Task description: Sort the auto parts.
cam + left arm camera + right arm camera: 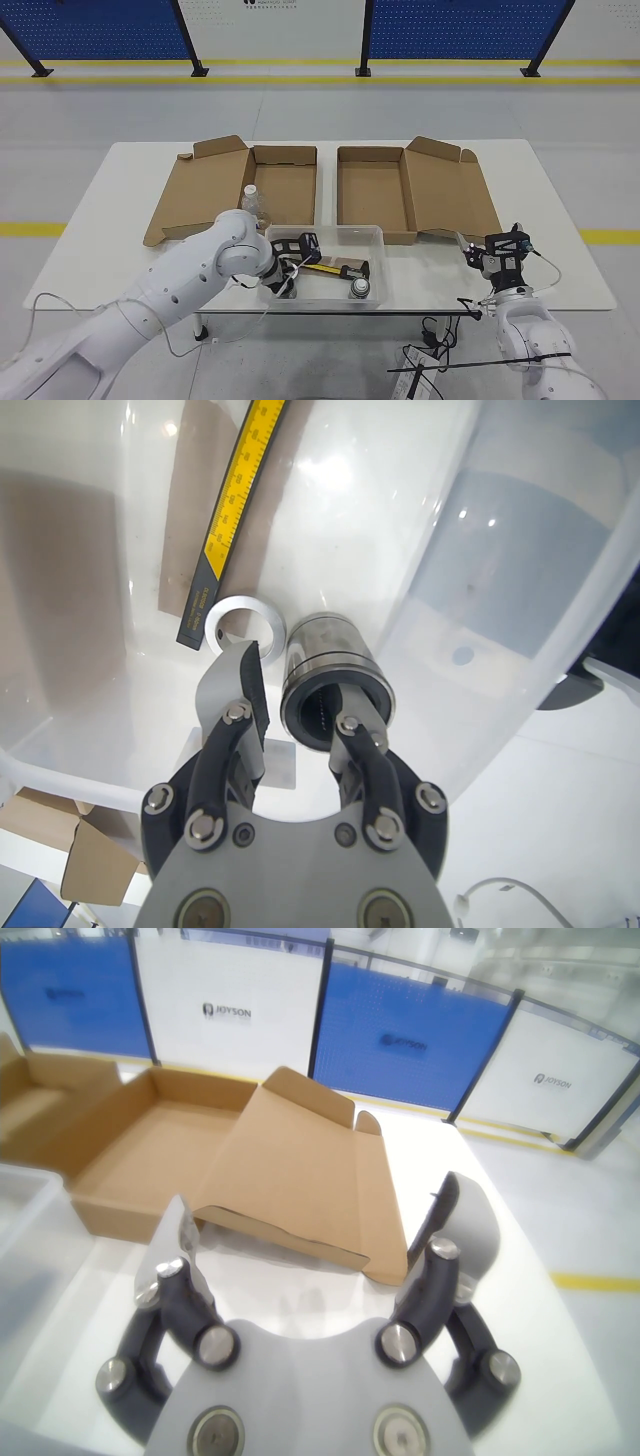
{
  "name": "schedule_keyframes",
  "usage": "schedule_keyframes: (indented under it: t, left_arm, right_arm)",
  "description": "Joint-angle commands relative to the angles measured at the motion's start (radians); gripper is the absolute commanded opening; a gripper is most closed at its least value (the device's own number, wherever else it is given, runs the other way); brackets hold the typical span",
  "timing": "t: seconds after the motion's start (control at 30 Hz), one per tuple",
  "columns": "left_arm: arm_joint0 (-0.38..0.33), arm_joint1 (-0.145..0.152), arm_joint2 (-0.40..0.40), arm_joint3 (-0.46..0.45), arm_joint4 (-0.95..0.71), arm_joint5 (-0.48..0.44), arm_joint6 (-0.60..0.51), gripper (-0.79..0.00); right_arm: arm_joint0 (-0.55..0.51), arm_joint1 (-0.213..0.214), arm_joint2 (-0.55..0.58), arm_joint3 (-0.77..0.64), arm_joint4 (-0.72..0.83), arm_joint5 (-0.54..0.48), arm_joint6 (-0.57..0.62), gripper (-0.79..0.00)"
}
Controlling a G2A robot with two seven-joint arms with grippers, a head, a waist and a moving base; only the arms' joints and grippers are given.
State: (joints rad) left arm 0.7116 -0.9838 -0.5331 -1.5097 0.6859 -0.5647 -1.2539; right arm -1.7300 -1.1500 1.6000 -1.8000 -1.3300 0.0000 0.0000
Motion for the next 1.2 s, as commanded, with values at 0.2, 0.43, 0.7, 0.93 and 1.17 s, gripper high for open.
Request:
schedule_keyframes:
  t: [0.2, 0.43, 0.7, 0.93, 1.17]
  left_arm:
    - [-0.002, -0.006, 0.0, 0.002, 0.005, 0.008, 0.015, -0.785]
    - [0.003, 0.0, -0.019, -0.017, 0.0, 0.012, 0.004, -0.785]
    - [0.014, 0.02, -0.077, -0.107, -0.025, 0.035, -0.018, -0.785]
    - [0.042, 0.055, -0.149, -0.228, -0.043, 0.052, -0.053, -0.785]
    - [0.057, 0.08, -0.211, -0.337, -0.122, 0.061, -0.061, -0.785]
  right_arm:
    - [0.0, 0.0, 0.0, 0.0, 0.0, 0.0, 0.0, 0.0]
    - [0.0, 0.0, 0.0, 0.0, 0.0, 0.0, 0.0, 0.0]
    - [0.0, 0.0, 0.0, 0.0, 0.0, 0.0, 0.0, 0.0]
    - [0.0, 0.0, 0.0, 0.0, 0.0, 0.0, 0.0, 0.0]
    - [0.0, 0.0, 0.0, 0.0, 0.0, 0.0, 0.0, 0.0]
